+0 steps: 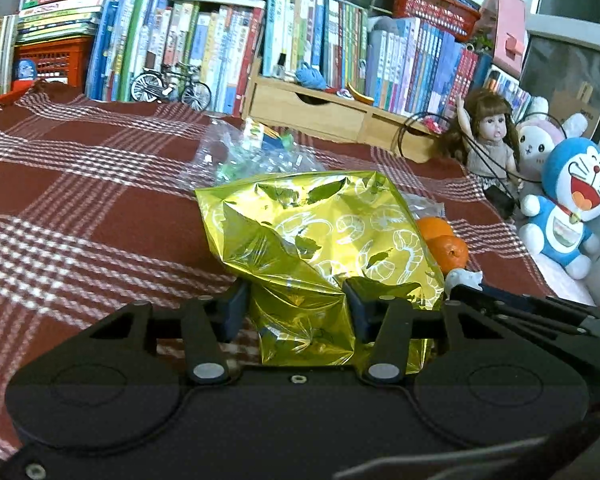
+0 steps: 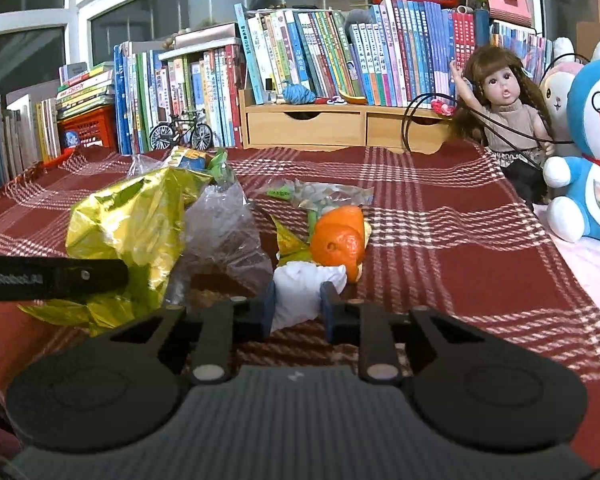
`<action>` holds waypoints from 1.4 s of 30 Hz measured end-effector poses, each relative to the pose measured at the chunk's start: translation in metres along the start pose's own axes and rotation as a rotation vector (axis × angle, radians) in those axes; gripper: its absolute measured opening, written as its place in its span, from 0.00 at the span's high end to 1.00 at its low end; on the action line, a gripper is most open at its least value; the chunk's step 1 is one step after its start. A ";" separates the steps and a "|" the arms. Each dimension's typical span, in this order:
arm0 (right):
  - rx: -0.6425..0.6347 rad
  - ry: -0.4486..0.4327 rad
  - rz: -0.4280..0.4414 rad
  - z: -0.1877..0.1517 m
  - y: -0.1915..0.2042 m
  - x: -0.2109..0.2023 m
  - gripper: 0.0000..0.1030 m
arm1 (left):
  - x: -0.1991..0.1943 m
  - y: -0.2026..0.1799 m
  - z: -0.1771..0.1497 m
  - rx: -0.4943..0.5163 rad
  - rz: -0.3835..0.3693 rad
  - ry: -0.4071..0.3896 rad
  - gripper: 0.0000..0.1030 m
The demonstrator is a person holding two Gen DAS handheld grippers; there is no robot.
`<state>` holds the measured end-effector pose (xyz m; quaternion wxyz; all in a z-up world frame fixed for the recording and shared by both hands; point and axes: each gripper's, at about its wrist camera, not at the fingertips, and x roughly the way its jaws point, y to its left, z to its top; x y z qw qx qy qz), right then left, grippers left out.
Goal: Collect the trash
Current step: 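Lift the foil bag and tissue and carry them toward the table edge, then open the left tool over the black bin while the right tool drops the tissue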
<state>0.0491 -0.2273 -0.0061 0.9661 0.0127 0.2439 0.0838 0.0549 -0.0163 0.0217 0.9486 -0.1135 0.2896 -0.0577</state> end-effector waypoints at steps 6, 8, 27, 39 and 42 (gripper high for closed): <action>-0.019 -0.016 0.000 0.002 0.009 -0.014 0.72 | -0.026 0.013 0.001 0.011 0.007 -0.030 0.54; -0.028 -0.022 0.012 0.003 0.013 -0.019 0.72 | -0.035 0.014 0.001 0.017 0.012 -0.046 0.54; -0.051 -0.019 0.211 -0.031 0.054 -0.093 0.72 | -0.125 0.030 -0.049 0.102 -0.004 -0.017 0.53; -0.122 0.155 0.313 -0.087 0.079 -0.129 0.72 | -0.172 0.048 -0.120 0.179 -0.038 0.185 0.53; -0.153 0.210 0.310 -0.106 0.084 -0.126 0.72 | -0.168 0.052 -0.139 0.205 -0.022 0.251 0.53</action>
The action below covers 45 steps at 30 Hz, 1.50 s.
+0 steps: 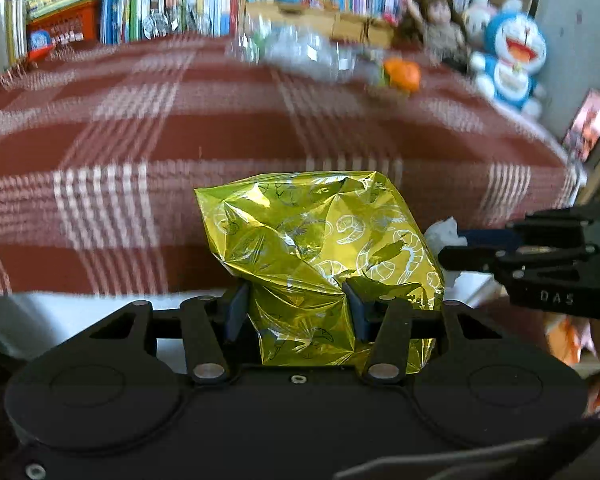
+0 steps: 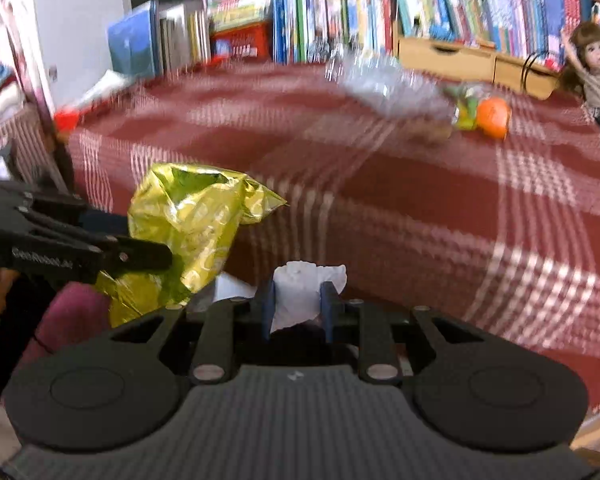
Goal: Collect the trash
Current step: 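Open the left tool over the black bin while the right tool drops the tissue, then move both open tools back over the table items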
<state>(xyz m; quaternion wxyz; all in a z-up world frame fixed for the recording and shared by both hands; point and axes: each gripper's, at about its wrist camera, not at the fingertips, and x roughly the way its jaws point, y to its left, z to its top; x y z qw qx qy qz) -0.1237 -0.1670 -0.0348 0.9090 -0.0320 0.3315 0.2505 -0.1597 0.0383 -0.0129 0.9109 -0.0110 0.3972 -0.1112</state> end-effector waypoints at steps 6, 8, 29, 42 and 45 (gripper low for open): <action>0.004 0.129 0.004 -0.029 -0.002 0.034 0.72 | 0.037 0.000 -0.026 0.061 0.034 0.140 0.53; 0.011 0.156 0.009 -0.035 -0.004 0.044 0.72 | 0.052 0.001 -0.035 0.070 0.042 0.184 0.53; 0.032 0.254 0.043 -0.050 -0.008 0.084 0.67 | 0.111 -0.004 -0.070 0.089 0.050 0.349 0.48; 0.043 0.221 0.050 -0.040 -0.011 0.078 0.46 | 0.097 -0.003 -0.055 0.086 0.074 0.316 0.18; 0.047 0.204 0.049 -0.035 -0.011 0.072 0.45 | 0.088 -0.006 -0.048 0.097 0.075 0.288 0.17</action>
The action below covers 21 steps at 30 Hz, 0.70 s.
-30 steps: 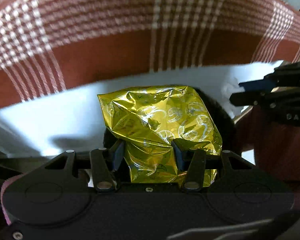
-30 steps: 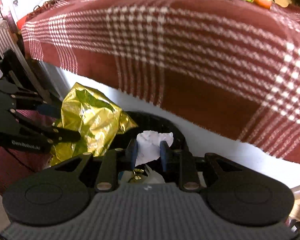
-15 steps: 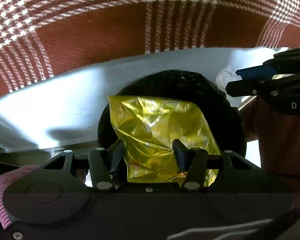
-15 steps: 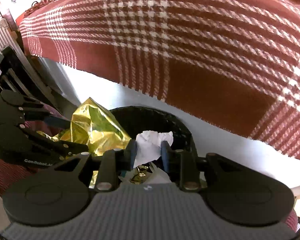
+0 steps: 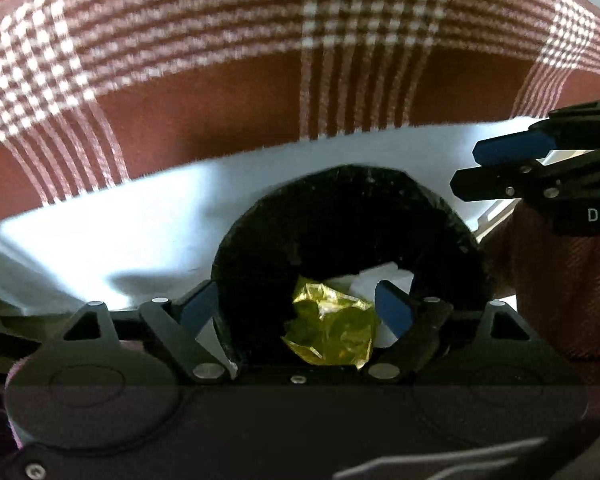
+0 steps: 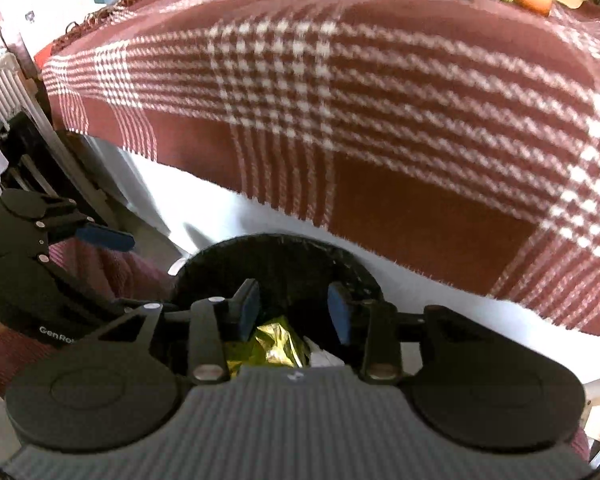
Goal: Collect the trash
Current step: 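Move both open tools back over the table items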
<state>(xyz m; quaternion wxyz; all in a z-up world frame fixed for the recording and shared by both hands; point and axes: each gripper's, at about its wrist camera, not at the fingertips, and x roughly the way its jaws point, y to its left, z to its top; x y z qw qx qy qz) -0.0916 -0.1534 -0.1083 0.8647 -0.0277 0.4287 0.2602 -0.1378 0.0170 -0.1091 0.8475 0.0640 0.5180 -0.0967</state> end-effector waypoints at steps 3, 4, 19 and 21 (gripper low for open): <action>-0.002 -0.033 0.012 0.005 0.002 -0.012 0.43 | -0.017 -0.002 0.006 0.016 -0.004 -0.044 0.17; -0.006 -0.046 0.015 0.007 0.002 -0.017 0.42 | -0.025 -0.003 0.008 0.024 -0.008 -0.063 0.16; -0.102 -0.327 -0.074 0.070 0.003 -0.109 0.30 | -0.115 0.009 0.086 0.052 0.000 -0.345 0.05; -0.088 -0.344 -0.121 0.081 -0.005 -0.109 0.30 | -0.115 0.011 0.103 0.042 0.004 -0.373 0.04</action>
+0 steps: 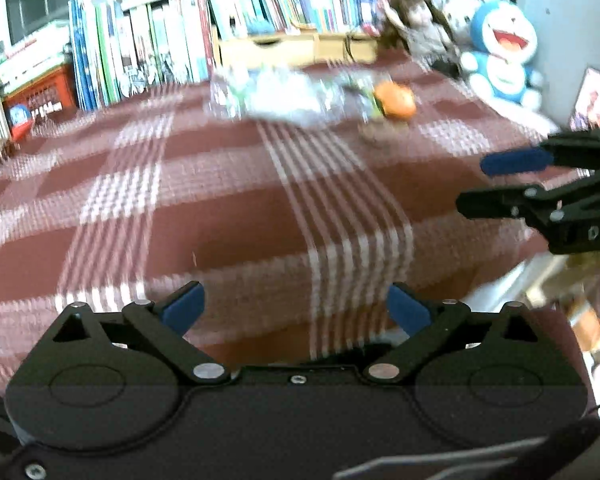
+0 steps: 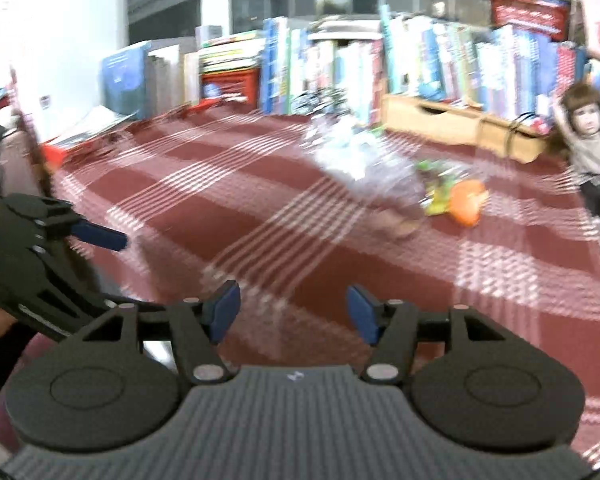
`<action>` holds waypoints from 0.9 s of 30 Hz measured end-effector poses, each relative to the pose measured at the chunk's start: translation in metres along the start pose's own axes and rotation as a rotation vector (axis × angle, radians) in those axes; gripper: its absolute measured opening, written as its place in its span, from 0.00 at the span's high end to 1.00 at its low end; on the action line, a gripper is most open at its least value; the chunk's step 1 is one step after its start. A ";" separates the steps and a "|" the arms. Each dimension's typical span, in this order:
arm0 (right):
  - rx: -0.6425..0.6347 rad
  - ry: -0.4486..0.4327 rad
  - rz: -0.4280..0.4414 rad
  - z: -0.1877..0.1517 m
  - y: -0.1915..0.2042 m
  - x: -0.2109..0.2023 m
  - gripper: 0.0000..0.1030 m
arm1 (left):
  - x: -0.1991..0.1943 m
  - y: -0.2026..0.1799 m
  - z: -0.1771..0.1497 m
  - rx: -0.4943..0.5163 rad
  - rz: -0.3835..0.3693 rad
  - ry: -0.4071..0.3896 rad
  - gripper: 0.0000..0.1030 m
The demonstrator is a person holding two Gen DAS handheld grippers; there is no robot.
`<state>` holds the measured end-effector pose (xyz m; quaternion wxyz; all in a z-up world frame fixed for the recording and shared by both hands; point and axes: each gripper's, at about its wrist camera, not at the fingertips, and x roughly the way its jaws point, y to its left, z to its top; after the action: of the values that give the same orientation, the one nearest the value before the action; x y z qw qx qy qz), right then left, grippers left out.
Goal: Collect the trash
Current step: 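Move both open tools back over the table items, then grasp the clear plastic bag with the left tool while the right tool grasps the brown crumpled paper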
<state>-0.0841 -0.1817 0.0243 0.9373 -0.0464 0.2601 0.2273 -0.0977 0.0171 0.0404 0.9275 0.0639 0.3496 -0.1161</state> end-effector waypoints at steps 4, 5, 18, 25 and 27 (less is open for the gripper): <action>0.021 -0.018 -0.070 0.013 -0.018 0.014 0.30 | 0.021 0.013 0.033 -0.054 0.017 -0.041 0.03; 0.028 -0.022 -0.085 0.015 -0.022 0.018 0.30 | 0.027 0.017 0.040 -0.075 0.021 -0.045 0.03; 0.097 -0.030 -0.162 0.028 -0.057 0.088 0.28 | 0.134 0.058 0.125 -0.412 -0.039 -0.030 0.03; 0.113 -0.007 -0.149 0.032 -0.063 0.114 0.28 | 0.184 0.049 0.153 -0.436 0.000 -0.018 0.03; 0.117 0.002 -0.147 0.033 -0.064 0.119 0.30 | 0.196 0.048 0.157 -0.451 0.007 -0.014 0.03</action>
<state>0.0506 -0.1845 -0.0097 0.9523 -0.0107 0.2697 0.1424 0.1570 -0.0016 0.0297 0.9211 -0.1448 0.3599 -0.0325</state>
